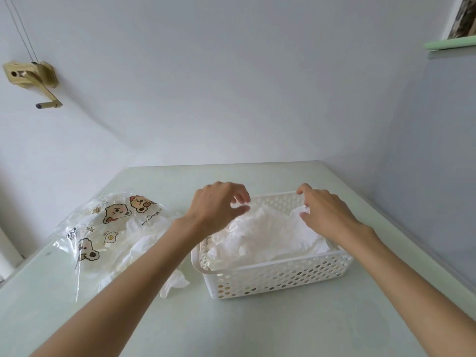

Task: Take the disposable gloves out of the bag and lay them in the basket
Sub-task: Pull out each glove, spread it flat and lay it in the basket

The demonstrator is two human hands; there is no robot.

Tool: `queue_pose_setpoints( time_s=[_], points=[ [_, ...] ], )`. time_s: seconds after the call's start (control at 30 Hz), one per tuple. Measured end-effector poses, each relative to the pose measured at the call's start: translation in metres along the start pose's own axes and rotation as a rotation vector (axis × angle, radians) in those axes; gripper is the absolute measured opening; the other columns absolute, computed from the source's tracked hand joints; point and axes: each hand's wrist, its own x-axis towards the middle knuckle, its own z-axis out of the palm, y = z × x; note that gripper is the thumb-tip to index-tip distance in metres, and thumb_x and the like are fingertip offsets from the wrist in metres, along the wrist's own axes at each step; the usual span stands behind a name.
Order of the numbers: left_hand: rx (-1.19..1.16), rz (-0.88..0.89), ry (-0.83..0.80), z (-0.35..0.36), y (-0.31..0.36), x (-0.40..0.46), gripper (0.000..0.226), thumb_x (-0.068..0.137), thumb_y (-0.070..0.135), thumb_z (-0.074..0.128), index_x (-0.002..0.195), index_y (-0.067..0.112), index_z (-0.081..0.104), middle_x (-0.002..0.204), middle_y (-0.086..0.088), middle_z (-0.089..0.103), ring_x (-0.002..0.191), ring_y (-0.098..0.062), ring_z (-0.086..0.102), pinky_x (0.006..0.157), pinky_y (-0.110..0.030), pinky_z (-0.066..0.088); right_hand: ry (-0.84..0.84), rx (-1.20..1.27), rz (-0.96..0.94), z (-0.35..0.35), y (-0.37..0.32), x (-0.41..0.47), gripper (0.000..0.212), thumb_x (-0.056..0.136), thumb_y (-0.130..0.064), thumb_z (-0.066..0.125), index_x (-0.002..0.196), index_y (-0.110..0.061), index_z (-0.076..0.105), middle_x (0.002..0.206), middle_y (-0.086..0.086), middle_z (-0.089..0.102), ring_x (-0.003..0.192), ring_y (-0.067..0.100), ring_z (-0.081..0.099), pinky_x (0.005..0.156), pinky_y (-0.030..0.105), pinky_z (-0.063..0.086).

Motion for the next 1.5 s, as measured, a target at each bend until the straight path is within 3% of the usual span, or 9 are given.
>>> queue_pose_setpoints(
  time_s=[0.13, 0.23, 0.4, 0.53, 0.7, 0.8, 0.97, 1.27, 1.5],
  points=[
    [-0.14, 0.108, -0.38, 0.005, -0.001, -0.014, 0.016, 0.084, 0.044, 0.068, 0.097, 0.036, 0.066, 0.094, 0.028, 0.059, 0.093, 0.004, 0.06, 0.081, -0.02, 0.043, 0.243, 0.242, -0.089, -0.004, -0.001, -0.01, 0.024, 0.085, -0.009, 0.065, 0.104, -0.023, 0.061, 0.099, -0.004, 0.055, 0.088, 0.012, 0.051, 0.071, 0.024, 0.039],
    [-0.129, 0.066, -0.529, 0.016, -0.002, -0.017, 0.019, 0.079, 0.049, 0.071, 0.086, 0.032, 0.065, 0.085, 0.021, 0.061, 0.09, -0.003, 0.062, 0.081, -0.024, 0.046, -0.019, 0.334, -0.103, 0.005, -0.01, -0.015, 0.02, 0.085, -0.011, 0.064, 0.089, -0.03, 0.062, 0.09, -0.006, 0.057, 0.076, 0.008, 0.052, 0.063, 0.019, 0.038],
    [-0.061, 0.067, -0.68, 0.013, -0.001, -0.019, 0.023, 0.081, 0.044, 0.071, 0.097, 0.028, 0.068, 0.103, 0.013, 0.066, 0.096, -0.008, 0.061, 0.087, -0.027, 0.048, -0.314, 0.018, 0.014, 0.012, -0.011, -0.011, 0.05, 0.087, -0.006, 0.052, 0.132, -0.028, 0.049, 0.136, -0.001, 0.047, 0.112, 0.02, 0.053, 0.078, 0.026, 0.04],
    [0.03, 0.091, -0.456, -0.012, 0.004, -0.009, 0.033, 0.083, 0.054, 0.064, 0.106, 0.031, 0.066, 0.112, 0.018, 0.064, 0.102, -0.003, 0.06, 0.083, -0.025, 0.043, -0.246, -0.028, 0.03, -0.004, -0.01, -0.012, 0.057, 0.085, 0.002, 0.049, 0.136, -0.024, 0.047, 0.138, 0.002, 0.044, 0.12, 0.023, 0.049, 0.083, 0.028, 0.038],
    [0.084, 0.169, -0.592, 0.014, 0.013, -0.007, 0.084, 0.085, 0.063, 0.052, 0.151, 0.025, 0.018, 0.159, 0.006, 0.013, 0.146, -0.014, 0.011, 0.118, -0.041, 0.019, -0.131, 0.185, -0.115, -0.012, -0.021, 0.001, 0.037, 0.081, 0.001, 0.061, 0.1, -0.03, 0.065, 0.098, -0.005, 0.054, 0.083, 0.011, 0.052, 0.064, 0.021, 0.037],
    [0.167, 0.095, -0.746, 0.036, 0.01, -0.008, 0.107, 0.087, 0.059, 0.054, 0.149, 0.011, -0.019, 0.159, -0.001, -0.02, 0.147, -0.015, -0.015, 0.121, -0.037, 0.0, -0.423, 0.075, -0.178, 0.012, -0.03, 0.005, 0.049, 0.085, -0.001, 0.06, 0.127, -0.026, 0.055, 0.125, 0.001, 0.048, 0.109, 0.016, 0.051, 0.081, 0.023, 0.041],
    [0.201, 0.052, -0.796, 0.046, 0.007, -0.007, 0.107, 0.09, 0.054, 0.053, 0.145, 0.012, -0.028, 0.156, 0.0, -0.029, 0.144, -0.013, -0.023, 0.12, -0.036, -0.005, -0.64, -0.158, -0.026, 0.012, -0.009, 0.009, 0.077, 0.085, -0.009, 0.061, 0.148, -0.03, 0.023, 0.149, 0.006, 0.02, 0.133, 0.029, 0.034, 0.102, 0.041, 0.042],
    [0.022, 0.013, -0.739, 0.032, 0.006, -0.009, 0.102, 0.085, 0.06, 0.056, 0.152, 0.024, -0.011, 0.159, 0.011, -0.016, 0.148, -0.015, -0.01, 0.119, -0.046, 0.004, -0.7, -0.231, -0.01, 0.006, 0.0, 0.007, 0.071, 0.089, -0.012, 0.056, 0.15, -0.028, 0.022, 0.15, 0.007, 0.021, 0.133, 0.028, 0.035, 0.092, 0.033, 0.042],
    [-0.274, -0.082, -0.29, -0.056, -0.047, -0.068, 0.022, 0.089, 0.023, 0.066, 0.108, 0.033, 0.061, 0.114, 0.019, 0.061, 0.11, -0.003, 0.056, 0.095, -0.024, 0.043, -0.267, 0.143, -0.108, -0.043, -0.039, -0.021, 0.051, 0.091, -0.027, 0.061, 0.138, -0.029, 0.042, 0.142, -0.002, 0.037, 0.133, 0.015, 0.033, 0.093, 0.032, 0.04]
  ],
)
